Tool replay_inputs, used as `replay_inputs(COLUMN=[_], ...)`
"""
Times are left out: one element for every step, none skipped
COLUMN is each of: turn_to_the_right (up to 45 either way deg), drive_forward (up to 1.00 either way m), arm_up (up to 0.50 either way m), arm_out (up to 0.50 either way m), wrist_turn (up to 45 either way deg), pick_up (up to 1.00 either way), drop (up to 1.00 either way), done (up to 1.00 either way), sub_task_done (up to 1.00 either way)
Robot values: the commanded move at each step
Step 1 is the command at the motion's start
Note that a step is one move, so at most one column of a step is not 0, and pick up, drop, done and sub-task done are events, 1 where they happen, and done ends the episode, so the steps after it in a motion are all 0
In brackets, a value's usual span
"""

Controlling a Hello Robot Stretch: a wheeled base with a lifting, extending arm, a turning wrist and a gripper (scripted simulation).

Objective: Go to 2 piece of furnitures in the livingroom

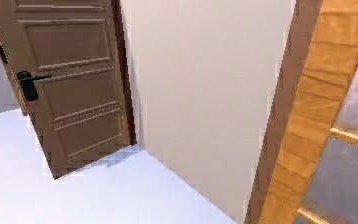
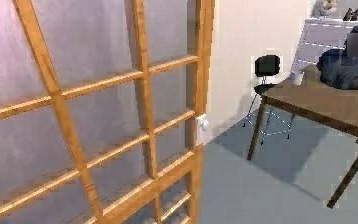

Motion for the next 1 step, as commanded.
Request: replay_inputs(turn_to_the_right=[-36.0], drive_forward=[0.0], arm_up=[0.0], arm_out=[0.0], wrist_turn=[0.0], pick_up=[0.0], drop=[0.0], done=[0.0], sub_task_done=[0.0])
